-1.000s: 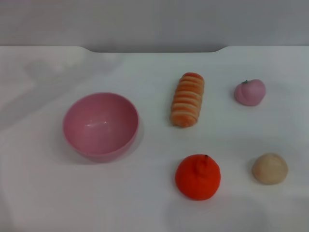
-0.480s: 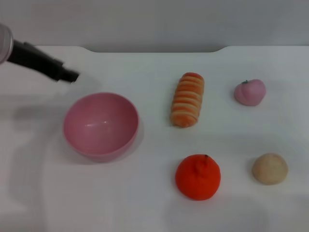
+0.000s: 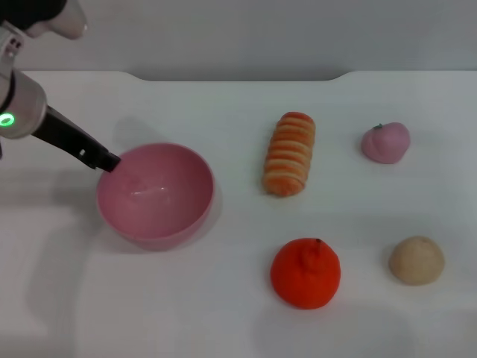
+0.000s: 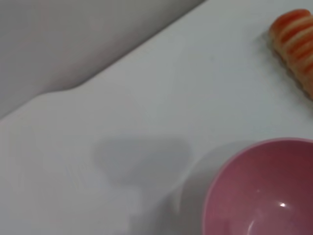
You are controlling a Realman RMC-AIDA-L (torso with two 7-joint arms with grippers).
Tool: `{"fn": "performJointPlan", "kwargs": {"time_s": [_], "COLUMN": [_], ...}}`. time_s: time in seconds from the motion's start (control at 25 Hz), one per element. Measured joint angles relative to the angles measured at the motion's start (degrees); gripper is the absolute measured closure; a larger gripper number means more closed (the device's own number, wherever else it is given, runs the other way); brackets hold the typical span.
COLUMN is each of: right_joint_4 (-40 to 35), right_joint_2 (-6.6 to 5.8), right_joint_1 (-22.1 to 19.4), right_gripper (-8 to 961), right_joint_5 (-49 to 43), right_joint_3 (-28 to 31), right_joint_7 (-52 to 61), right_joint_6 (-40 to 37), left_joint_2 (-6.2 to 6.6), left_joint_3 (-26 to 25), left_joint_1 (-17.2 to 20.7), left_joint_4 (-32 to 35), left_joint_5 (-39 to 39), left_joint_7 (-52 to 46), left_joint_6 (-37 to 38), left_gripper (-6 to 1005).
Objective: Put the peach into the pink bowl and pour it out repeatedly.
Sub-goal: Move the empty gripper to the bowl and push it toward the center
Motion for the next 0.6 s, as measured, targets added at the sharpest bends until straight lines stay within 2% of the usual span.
{"fn": "performJointPlan", "kwargs": {"time_s": [0.6], "right_joint_4": [0.00], "right_joint_2": [0.12], "right_joint_1": [-0.18], "right_gripper": [385], "right_joint_5": [-0.01], "right_joint_3": [-1.77], "right_joint_7": [0.41], "right_joint_6": [-0.52], "left_joint_2": [-0.04], "left_joint_3": [0.91], "left_joint_1": [0.18], "left_joint_4": [-8.37], "left_joint_5": [-1.10], "left_joint_7": [-3.33], "left_joint_6": [-7.83], "left_gripper": [501]}}
